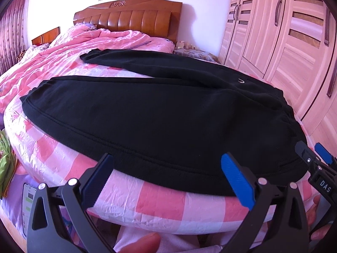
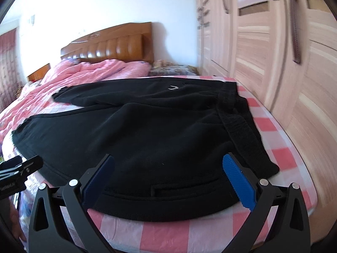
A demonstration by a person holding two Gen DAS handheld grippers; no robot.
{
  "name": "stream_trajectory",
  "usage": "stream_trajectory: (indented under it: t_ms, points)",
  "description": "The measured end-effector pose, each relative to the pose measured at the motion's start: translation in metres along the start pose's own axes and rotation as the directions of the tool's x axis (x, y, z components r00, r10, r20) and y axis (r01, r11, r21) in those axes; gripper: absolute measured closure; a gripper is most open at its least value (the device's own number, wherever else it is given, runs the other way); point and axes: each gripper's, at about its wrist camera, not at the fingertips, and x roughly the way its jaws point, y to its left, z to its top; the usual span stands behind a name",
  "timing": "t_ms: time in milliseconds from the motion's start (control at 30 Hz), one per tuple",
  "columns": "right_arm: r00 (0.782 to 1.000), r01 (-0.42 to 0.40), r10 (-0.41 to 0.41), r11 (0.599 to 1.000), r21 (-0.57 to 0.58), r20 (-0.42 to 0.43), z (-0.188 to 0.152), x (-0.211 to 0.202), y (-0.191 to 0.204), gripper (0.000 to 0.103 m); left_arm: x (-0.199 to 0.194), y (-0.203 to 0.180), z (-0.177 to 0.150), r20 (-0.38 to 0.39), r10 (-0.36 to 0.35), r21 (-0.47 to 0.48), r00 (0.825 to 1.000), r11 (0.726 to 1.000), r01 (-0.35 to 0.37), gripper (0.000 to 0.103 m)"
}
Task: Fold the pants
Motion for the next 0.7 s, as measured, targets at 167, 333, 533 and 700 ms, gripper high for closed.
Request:
stream_trajectory:
  t_ms: [167, 333, 533, 700]
  points:
    - [0.990, -0.129, 0.128, 0.991, -0.034, -0.053, 0.021, 0.024, -0.010, 0.004, 0.007, -0.007, 0.004, 0.025, -0.004, 0.065, 1.000, 0.998, 0.003, 0.001]
    - [0.964, -0.229, 0.226, 0.973, -0.007, -0.139, 0.053, 0.056, -0.025, 0.004, 0.037, -0.033, 0.004, -0.079, 0.176, 0.297, 0.981, 0.944, -0.146, 0.001]
    - [0.976, -0.169, 0.156, 0.983, -0.074, -0.153, 0.106, 0.086, -0.041, 0.004, 0.029, -0.040, 0.039, 0.031, 0.090, 0.354, 0.995, 0.930, -0.095, 0.001]
    - [0.970, -0.152, 0.119, 0.978, -0.143, -0.210, 0.148, 0.130, -0.047, 0.004, 0.056, -0.049, 0.095, -0.031, 0.001, 0.406, 1.000, 0.914, 0.012, 0.001]
